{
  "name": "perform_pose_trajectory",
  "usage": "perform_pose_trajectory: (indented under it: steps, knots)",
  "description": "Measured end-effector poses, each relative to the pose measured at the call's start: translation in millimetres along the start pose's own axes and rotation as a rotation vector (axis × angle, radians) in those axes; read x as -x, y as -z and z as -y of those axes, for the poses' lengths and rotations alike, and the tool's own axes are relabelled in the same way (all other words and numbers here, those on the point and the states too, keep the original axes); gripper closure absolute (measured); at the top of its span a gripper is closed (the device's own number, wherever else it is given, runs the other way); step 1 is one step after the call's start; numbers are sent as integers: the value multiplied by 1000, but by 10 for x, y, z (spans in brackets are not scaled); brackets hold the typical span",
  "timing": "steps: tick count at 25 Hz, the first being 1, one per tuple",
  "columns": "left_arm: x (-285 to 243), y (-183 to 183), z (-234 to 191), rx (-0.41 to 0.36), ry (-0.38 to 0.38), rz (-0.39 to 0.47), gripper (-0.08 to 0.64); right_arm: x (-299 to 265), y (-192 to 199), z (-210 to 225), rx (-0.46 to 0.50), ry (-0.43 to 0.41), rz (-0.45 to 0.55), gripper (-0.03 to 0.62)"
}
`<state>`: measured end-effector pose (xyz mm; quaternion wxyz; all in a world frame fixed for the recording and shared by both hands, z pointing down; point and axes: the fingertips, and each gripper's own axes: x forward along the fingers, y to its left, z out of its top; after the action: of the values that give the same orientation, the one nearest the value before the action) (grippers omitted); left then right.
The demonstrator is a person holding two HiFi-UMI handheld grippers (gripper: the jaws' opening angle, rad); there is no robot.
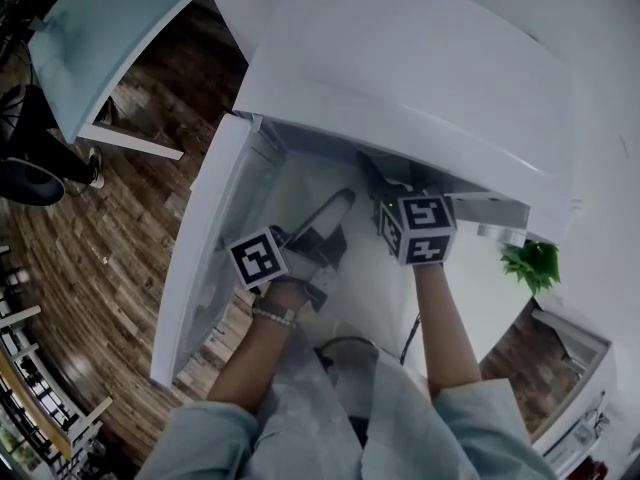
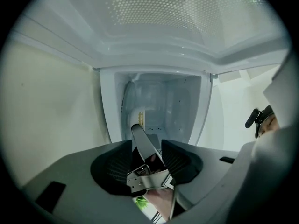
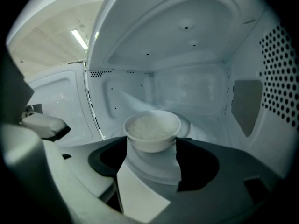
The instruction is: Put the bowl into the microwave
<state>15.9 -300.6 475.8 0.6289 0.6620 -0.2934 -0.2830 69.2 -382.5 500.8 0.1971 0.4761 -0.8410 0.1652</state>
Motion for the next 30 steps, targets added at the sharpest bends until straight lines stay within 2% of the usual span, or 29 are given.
perform_pose_trajectory:
  steps: [6, 10, 12, 13, 17, 20, 23, 25, 27, 30]
  knots:
    - [75, 32, 99, -81, 0, 3, 425, 66, 45, 4, -28, 2, -3, 267]
    - [104, 97, 120, -138, -27, -11, 495, 181, 79, -9, -7, 15, -7, 279]
    - [121, 130, 136, -160, -35, -13, 564, 266, 95, -12, -14, 19, -2, 288]
    - [129, 143, 160, -169, -29, -11, 566, 317, 98, -12, -18, 22, 4, 292]
    - [153, 162, 306, -183, 25, 24, 561, 565, 72, -41, -16, 23, 36, 355]
    - [175, 205, 399, -230, 26, 31, 561, 790, 44, -81, -28, 17, 69, 442]
    - [178, 280, 531, -300, 26, 18, 561, 1016, -21, -128, -62, -3, 110, 522]
    - [184, 342, 587, -372, 3, -1, 561, 1157, -79, -163, -81, -23, 142, 536]
    - [174, 420, 668, -449, -13, -23, 561, 1301, -150, -202, -90, -44, 176, 589]
    - [158, 538, 827, -559, -23, -49, 561, 1510, -238, -285, -128, -91, 226, 591]
